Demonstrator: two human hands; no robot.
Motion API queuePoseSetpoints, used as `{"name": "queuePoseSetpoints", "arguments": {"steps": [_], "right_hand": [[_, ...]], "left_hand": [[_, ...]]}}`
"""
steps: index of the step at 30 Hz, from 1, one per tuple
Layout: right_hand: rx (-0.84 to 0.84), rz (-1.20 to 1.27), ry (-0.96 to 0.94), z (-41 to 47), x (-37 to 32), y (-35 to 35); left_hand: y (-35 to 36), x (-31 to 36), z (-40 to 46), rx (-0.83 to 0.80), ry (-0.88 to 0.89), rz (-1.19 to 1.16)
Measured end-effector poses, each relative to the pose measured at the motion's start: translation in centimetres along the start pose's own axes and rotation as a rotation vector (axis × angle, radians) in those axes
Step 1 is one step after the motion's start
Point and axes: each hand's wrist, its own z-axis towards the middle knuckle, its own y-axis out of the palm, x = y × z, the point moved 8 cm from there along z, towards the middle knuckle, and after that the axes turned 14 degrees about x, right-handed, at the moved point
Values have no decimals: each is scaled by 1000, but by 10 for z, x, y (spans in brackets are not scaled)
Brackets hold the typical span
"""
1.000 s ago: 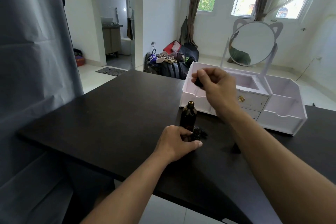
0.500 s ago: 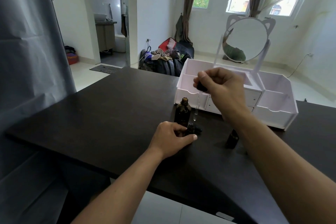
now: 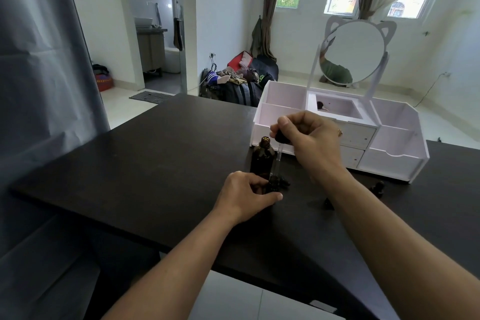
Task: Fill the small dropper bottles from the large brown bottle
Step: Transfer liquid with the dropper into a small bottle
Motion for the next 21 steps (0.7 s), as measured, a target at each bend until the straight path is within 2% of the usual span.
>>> {"name": "queuePoseSetpoints", "arguments": {"steps": [14,21], "right_hand": [[-24,2,-1,0,0,-1],[64,106,-27,20,-23,-6]], "left_hand": [[0,1,0,-3,1,0],[3,-2,2,-3,22,-33]]}}
